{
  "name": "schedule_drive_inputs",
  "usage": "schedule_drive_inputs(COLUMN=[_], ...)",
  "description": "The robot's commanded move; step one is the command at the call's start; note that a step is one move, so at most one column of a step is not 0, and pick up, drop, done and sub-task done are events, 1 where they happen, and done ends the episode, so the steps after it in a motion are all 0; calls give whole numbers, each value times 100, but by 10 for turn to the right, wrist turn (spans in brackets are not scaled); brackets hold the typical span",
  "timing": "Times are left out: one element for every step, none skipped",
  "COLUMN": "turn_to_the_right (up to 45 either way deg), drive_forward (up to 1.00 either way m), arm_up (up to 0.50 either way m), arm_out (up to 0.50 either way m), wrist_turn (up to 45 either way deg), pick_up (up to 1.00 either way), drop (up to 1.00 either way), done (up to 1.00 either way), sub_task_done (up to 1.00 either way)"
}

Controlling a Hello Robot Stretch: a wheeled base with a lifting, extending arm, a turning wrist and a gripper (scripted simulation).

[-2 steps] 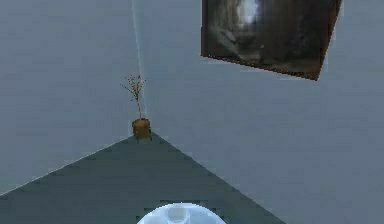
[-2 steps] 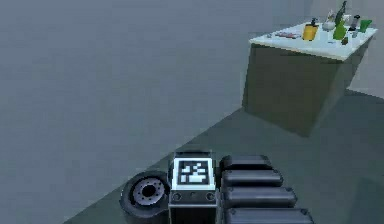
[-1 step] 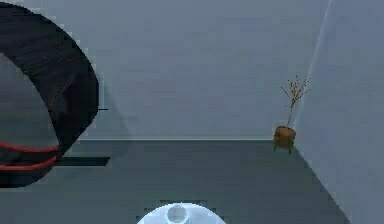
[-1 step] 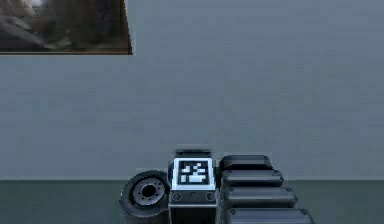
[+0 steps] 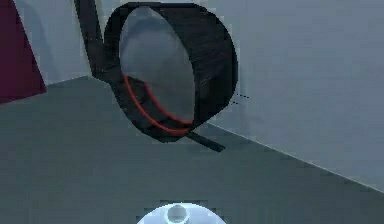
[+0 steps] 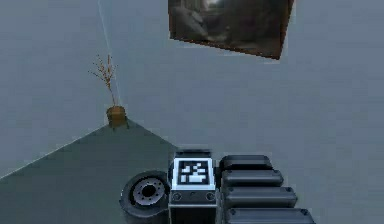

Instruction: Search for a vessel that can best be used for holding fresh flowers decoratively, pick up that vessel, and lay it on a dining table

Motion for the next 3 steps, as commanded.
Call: schedule_drive_inputs(turn_to_the_right=[0, -420, 0], drive_forward=[25, 0, 20], arm_up=[0, 0, 0], arm_out=[0, 0, 0], wrist_turn=[0, 0, 0], pick_up=[0, 0, 0], drop=[0, 0, 0], done=[0, 0, 0], sub_task_done=[0, 0, 0])
